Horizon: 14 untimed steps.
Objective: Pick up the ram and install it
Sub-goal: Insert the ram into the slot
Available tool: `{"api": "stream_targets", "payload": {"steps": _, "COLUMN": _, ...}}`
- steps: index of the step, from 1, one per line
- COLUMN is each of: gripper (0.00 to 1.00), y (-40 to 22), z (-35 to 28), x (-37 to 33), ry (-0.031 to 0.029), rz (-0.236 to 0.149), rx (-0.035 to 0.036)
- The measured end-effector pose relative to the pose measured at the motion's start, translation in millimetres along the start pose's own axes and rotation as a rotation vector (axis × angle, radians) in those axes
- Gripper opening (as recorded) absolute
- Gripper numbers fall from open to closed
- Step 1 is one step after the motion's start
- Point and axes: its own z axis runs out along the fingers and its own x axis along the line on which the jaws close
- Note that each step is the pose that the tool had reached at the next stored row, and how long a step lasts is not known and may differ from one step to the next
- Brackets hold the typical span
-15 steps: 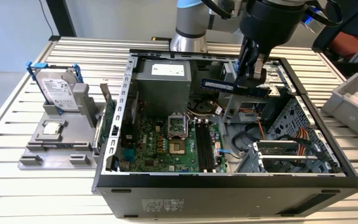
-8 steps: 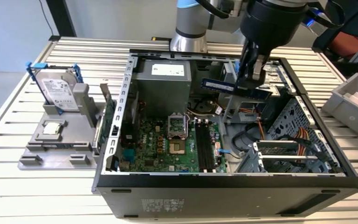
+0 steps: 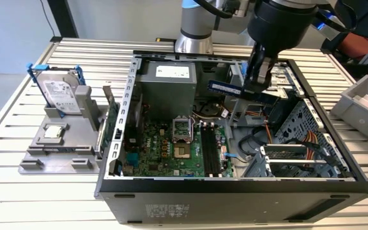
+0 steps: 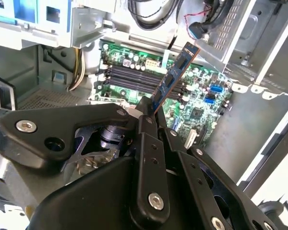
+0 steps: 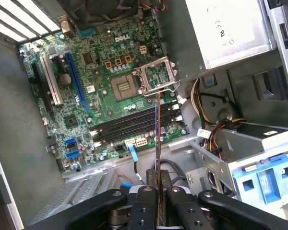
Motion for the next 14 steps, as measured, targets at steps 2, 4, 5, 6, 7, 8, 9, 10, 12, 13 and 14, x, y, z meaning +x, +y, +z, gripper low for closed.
{"api": "stream_targets", "payload": {"steps": 2, "gripper": 0.00, "y": -0.2, "z": -0.1, "x": 0.5, "ry": -0.0001, "rz": 0.018, "rx": 0.0007}}
{"api": "stream_targets", "payload": {"steps": 4, "gripper": 0.00, "y": -0.4, "z": -0.1, "x": 1.1, "ry": -0.0004, "rz": 0.036, "rx": 0.0014}}
{"api": "stream_targets", "payload": {"steps": 5, "gripper": 0.00, "y": -0.5, "z": -0.1, "x": 1.3, "ry": -0.0006, "rz": 0.045, "rx": 0.0017}}
{"api": "stream_targets", "payload": {"steps": 6, "gripper": 0.00, "y": -0.5, "z": -0.1, "x": 1.4, "ry": -0.0007, "rz": 0.055, "rx": 0.0020}}
{"api": "stream_targets", "payload": {"steps": 7, "gripper": 0.00, "y": -0.6, "z": -0.1, "x": 1.5, "ry": -0.0009, "rz": 0.065, "rx": 0.0024}}
{"api": "stream_targets", "payload": {"steps": 8, "gripper": 0.00, "y": -0.7, "z": -0.1, "x": 1.7, "ry": -0.0010, "rz": 0.075, "rx": 0.0028}}
{"api": "stream_targets", "payload": {"steps": 9, "gripper": 0.00, "y": -0.7, "z": -0.1, "x": 1.8, "ry": -0.0012, "rz": 0.086, "rx": 0.0032}}
{"api": "stream_targets", "payload": {"steps": 10, "gripper": 0.00, "y": -0.8, "z": -0.2, "x": 2.0, "ry": -0.0016, "rz": 0.119, "rx": 0.0044}}
{"api": "stream_targets", "payload": {"steps": 12, "gripper": 0.00, "y": -0.8, "z": -0.1, "x": 2.1, "ry": -0.0025, "rz": 0.174, "rx": 0.0064}}
{"api": "stream_targets", "payload": {"steps": 13, "gripper": 0.00, "y": -0.8, "z": -0.1, "x": 2.1, "ry": -0.0027, "rz": 0.186, "rx": 0.0068}}
{"api": "stream_targets", "payload": {"steps": 14, "gripper": 0.00, "y": -0.8, "z": -0.1, "x": 2.1, "ry": -0.0029, "rz": 0.199, "rx": 0.0073}}
